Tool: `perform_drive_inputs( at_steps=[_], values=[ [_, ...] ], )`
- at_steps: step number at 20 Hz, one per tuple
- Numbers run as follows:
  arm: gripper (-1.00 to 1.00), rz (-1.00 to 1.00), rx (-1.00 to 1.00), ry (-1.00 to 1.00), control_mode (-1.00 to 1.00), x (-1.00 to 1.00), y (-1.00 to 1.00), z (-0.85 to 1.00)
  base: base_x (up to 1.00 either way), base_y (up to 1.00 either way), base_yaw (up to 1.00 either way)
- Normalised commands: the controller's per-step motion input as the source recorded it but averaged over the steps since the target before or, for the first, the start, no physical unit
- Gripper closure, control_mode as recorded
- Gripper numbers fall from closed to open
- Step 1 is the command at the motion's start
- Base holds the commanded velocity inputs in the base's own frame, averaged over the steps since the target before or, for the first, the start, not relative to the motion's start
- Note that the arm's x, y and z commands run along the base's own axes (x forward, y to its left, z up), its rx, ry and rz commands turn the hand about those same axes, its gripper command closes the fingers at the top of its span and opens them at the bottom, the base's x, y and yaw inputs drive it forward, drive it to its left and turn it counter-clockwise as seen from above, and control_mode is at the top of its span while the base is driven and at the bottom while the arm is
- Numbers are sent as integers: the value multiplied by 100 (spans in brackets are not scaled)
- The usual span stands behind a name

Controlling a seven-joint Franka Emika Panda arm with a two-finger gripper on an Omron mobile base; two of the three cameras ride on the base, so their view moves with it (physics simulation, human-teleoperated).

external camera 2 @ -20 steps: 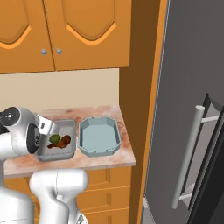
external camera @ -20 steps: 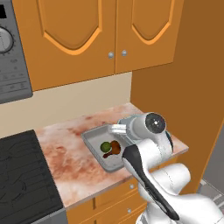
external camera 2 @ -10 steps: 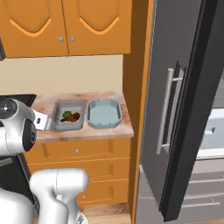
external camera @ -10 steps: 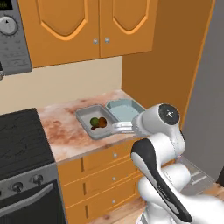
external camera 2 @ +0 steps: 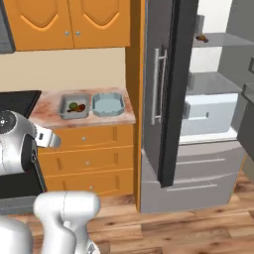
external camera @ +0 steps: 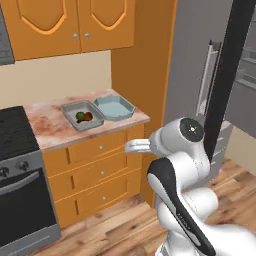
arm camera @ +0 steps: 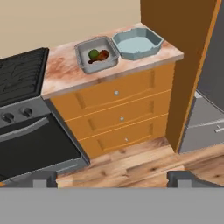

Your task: Place one lime and one chicken drumstick in each tupperware on the nearby counter, to pack two identical lunches.

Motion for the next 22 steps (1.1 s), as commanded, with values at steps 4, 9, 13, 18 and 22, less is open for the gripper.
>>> perform_drive_inputs(
  at_steps=[4, 9, 13, 18, 22],
  values=[
    [-100, 0, 0, 0, 100, 0, 0, 0, -97, -99, -34],
    [-100, 0, 0, 0, 100, 0, 0, 0, -52, -100, -40],
    [-100, 0, 0, 0, 100, 0, 0, 0, 3, -100, -31],
    [-100, 0, 0, 0, 100, 0, 0, 0, 66, -100, -4],
    [-100, 0, 0, 0, 100, 0, 0, 0, 88, -100, 0]
  ],
)
